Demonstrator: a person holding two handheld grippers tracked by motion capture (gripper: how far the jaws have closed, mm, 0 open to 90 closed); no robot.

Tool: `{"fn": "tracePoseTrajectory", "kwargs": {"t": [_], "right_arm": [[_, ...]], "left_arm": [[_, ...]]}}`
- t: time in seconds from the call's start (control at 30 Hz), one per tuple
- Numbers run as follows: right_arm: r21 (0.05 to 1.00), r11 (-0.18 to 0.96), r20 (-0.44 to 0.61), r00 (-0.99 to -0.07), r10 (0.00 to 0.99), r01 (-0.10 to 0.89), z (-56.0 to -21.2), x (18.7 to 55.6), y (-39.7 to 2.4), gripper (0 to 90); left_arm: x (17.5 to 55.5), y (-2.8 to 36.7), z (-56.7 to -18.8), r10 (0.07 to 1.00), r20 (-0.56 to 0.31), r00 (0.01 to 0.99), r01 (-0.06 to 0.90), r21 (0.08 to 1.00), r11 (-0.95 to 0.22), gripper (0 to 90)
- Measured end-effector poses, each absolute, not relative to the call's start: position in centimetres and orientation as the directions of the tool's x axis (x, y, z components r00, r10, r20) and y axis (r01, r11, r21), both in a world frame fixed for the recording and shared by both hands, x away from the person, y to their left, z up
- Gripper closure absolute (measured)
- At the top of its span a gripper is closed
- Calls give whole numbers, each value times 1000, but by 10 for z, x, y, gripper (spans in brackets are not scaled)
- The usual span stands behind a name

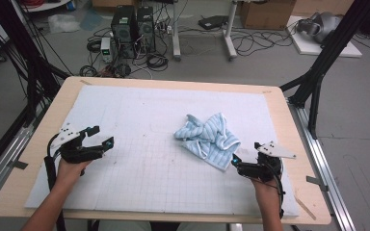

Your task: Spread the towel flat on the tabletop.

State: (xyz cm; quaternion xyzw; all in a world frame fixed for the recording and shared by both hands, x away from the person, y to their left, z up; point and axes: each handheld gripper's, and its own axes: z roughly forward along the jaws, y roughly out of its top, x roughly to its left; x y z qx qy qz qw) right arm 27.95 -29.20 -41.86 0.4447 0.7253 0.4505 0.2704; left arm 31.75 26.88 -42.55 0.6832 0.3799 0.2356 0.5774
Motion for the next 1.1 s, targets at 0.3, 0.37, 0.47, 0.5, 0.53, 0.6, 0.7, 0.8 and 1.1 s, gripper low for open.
{"fn": "tracePoseTrajectory", "kwargs": {"t": [0.3, 0.37, 0.47, 0.5, 0.53, 0.6, 0.7, 0.8, 1.1], "right_arm": [[891, 196, 23, -470, 882, 410, -420, 282, -291, 58], [889, 200, 24, -479, 878, 412, -421, 282, -290, 57], [883, 206, 25, -481, 876, 421, -421, 282, -290, 58], [884, 208, 20, -479, 878, 419, -421, 282, -290, 58], [884, 207, 22, -480, 877, 419, -421, 281, -289, 58], [885, 211, 19, -484, 875, 416, -420, 280, -286, 58], [885, 229, 3, -497, 868, 405, -418, 279, -277, 59], [879, 252, -5, -520, 854, 405, -419, 282, -267, 87], [861, 322, -47, -568, 822, 395, -422, 299, -237, 168]], "left_arm": [[319, 270, -428, 794, -127, 594, 254, 966, -36, 207], [319, 269, -428, 794, -127, 595, 254, 967, -35, 207], [320, 269, -428, 788, -127, 602, 255, 966, -39, 210], [319, 268, -428, 789, -127, 601, 255, 966, -39, 211], [318, 268, -427, 789, -121, 602, 251, 967, -43, 211], [316, 268, -428, 790, -125, 600, 253, 967, -39, 212], [316, 268, -429, 791, -126, 599, 257, 966, -41, 214], [317, 270, -430, 796, -126, 592, 261, 964, -41, 214], [321, 270, -434, 794, -136, 592, 281, 959, -45, 218]]}}
